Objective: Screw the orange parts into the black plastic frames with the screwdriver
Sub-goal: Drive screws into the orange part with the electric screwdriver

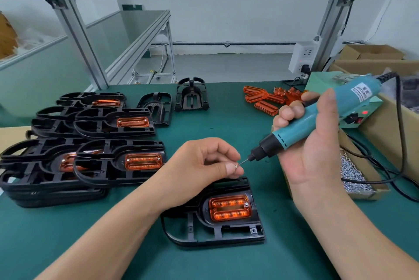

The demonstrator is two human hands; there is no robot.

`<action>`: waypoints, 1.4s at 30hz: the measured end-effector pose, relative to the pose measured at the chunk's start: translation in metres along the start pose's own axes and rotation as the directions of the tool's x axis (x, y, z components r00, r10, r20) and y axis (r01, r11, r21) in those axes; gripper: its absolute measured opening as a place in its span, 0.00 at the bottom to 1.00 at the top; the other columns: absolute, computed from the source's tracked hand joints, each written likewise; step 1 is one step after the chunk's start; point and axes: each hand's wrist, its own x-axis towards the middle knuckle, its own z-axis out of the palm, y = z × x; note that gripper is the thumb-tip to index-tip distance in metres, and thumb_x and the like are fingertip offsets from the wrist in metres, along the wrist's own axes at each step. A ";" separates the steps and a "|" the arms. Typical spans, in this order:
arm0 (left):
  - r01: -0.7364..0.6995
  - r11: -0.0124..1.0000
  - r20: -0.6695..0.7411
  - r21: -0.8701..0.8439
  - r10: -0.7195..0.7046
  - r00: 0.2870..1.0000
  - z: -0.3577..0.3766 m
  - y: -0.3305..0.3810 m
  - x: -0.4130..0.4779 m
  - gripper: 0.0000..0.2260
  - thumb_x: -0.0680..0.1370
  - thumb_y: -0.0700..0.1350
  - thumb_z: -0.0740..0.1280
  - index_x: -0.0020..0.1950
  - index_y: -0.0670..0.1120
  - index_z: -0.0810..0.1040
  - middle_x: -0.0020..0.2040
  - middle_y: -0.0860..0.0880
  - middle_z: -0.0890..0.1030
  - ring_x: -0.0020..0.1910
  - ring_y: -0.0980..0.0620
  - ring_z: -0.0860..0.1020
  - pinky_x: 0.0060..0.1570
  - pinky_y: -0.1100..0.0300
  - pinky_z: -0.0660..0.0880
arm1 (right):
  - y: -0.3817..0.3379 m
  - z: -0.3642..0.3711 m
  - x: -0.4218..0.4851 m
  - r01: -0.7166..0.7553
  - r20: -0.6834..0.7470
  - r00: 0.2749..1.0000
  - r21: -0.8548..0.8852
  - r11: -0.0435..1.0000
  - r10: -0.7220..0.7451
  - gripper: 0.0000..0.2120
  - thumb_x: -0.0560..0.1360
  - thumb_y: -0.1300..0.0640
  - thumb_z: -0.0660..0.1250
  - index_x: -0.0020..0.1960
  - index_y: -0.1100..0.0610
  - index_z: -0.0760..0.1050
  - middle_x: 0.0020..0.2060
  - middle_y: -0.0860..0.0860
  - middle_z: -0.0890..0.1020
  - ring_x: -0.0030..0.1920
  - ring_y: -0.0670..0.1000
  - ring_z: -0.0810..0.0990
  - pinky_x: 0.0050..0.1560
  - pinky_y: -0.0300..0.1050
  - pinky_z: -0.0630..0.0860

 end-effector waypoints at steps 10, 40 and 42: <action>0.020 0.997 -0.002 -0.068 -0.020 1.000 0.004 0.002 -0.001 0.06 0.81 0.37 0.72 0.58 0.43 0.82 0.50 0.46 0.89 0.53 0.49 0.87 0.56 0.65 0.79 | 0.000 0.001 -0.002 0.004 0.019 1.000 -0.010 1.000 -0.003 0.15 0.80 0.43 0.69 0.50 0.54 0.75 0.37 0.49 0.72 0.38 0.49 0.75 0.42 0.42 0.76; 0.029 0.994 -0.016 -0.107 -0.031 0.999 0.005 0.002 -0.001 0.06 0.81 0.36 0.71 0.57 0.42 0.82 0.50 0.45 0.89 0.54 0.47 0.87 0.56 0.64 0.79 | -0.002 0.003 -0.005 0.017 0.026 1.000 -0.013 1.000 -0.017 0.14 0.85 0.44 0.64 0.51 0.55 0.73 0.37 0.50 0.71 0.39 0.49 0.76 0.44 0.42 0.75; 0.030 0.994 -0.013 -0.103 -0.031 0.999 0.004 0.002 -0.001 0.06 0.81 0.36 0.71 0.57 0.43 0.82 0.50 0.45 0.89 0.54 0.47 0.87 0.56 0.64 0.79 | -0.002 0.003 -0.005 0.019 0.029 0.999 -0.017 1.000 -0.019 0.14 0.85 0.44 0.64 0.51 0.54 0.74 0.37 0.49 0.72 0.39 0.49 0.76 0.44 0.42 0.75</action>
